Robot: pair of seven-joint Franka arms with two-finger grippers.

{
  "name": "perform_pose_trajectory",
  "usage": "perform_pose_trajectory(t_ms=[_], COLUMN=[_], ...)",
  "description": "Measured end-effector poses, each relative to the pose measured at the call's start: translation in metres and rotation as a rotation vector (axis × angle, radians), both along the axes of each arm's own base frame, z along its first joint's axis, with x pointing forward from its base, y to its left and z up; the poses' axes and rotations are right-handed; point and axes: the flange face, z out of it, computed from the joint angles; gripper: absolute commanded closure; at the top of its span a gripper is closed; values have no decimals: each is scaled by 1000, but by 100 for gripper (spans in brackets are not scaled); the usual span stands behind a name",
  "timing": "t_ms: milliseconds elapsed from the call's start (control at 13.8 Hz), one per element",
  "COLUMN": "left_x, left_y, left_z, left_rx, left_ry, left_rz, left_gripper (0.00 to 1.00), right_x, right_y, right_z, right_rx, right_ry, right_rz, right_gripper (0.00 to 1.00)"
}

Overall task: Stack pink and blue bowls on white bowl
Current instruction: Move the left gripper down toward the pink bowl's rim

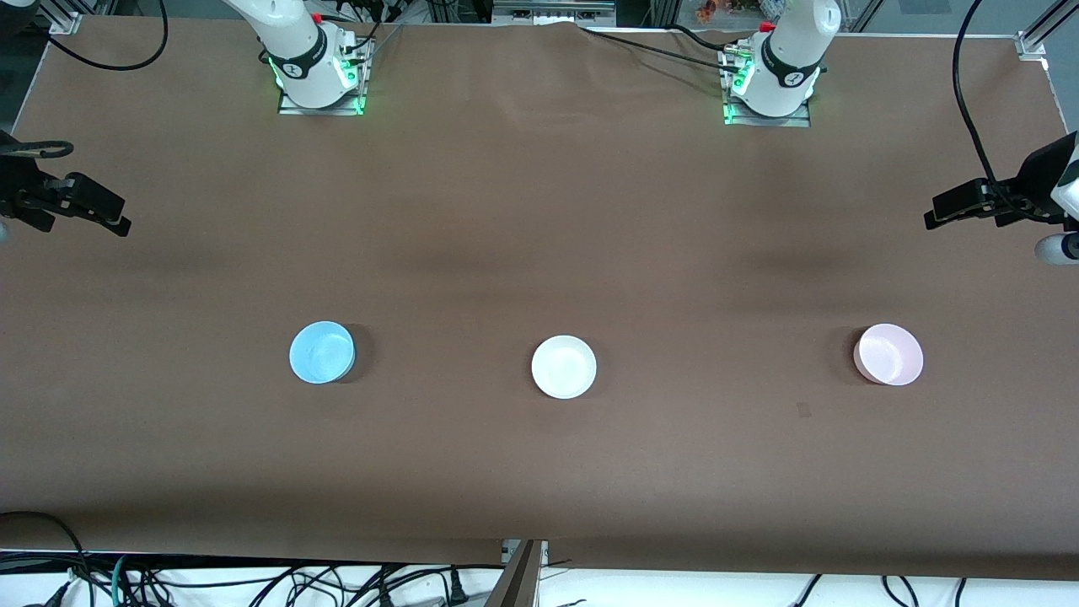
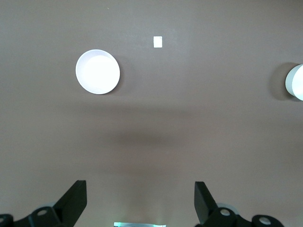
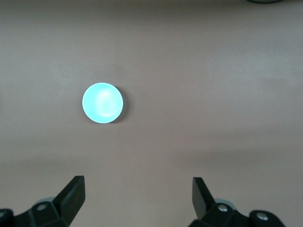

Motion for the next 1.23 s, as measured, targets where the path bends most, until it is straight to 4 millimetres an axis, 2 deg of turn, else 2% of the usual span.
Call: perform_pose_trajectory(t_ms=[361, 578, 723, 867, 1012, 1229], left_x=[2, 12, 26, 41, 53, 61], left_y=[6, 16, 37, 69, 102, 136], left_z=[-7, -31, -60, -94, -138, -203], left_rx=[0, -6, -16, -27, -43, -77], left_ry=[15, 49, 55, 49, 44, 12], left_rz=[10, 10, -7, -19, -41, -69], left_gripper=[0, 0, 0, 0, 0, 0], right_x=[0, 0, 0, 0, 0, 0], right_y=[0, 0, 0, 0, 0, 0], right_z=[0, 0, 0, 0, 0, 0], right_rx=[0, 0, 0, 0, 0, 0], right_ry=[0, 0, -1, -1, -1, -1], right_rz=[0, 0, 0, 0, 0, 0], right_gripper=[0, 0, 0, 0, 0, 0])
